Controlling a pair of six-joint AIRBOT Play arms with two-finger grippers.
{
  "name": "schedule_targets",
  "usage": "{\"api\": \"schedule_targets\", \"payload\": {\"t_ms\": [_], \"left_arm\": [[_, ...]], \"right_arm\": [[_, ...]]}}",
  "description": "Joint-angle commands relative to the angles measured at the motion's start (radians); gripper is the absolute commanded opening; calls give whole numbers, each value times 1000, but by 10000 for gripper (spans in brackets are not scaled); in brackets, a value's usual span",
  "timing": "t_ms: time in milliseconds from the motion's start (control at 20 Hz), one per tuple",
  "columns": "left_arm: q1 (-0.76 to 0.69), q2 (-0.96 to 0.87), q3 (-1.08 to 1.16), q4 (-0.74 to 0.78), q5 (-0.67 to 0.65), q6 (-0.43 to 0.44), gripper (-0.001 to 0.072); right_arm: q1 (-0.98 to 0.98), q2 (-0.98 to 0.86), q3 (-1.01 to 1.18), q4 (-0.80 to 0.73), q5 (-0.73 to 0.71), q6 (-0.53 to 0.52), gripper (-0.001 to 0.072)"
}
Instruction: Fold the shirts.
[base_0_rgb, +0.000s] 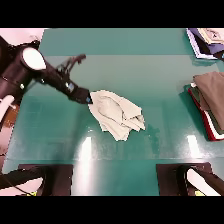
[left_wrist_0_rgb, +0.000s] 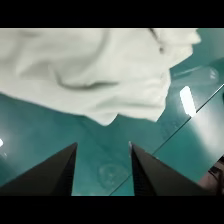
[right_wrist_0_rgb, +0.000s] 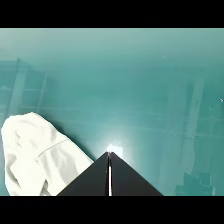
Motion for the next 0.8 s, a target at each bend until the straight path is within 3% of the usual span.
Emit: {"api": "schedule_targets", "payload": {"t_ms": [0, 300, 500, 750], "left_arm": [[13, 80, -316, -97, 190, 19, 408], [13, 102, -625, -331, 407, 137, 407], [10, 88, -652, -387, 477, 151, 407], [-140, 26, -646, -401, 627, 134, 407]], "right_arm": [[0, 0, 0, 0, 1, 0, 16], [0, 0, 0, 0, 1, 0, 16], [0, 0, 0, 1, 4, 0, 15], [0, 0, 0, 0, 28, 1, 15]]}}
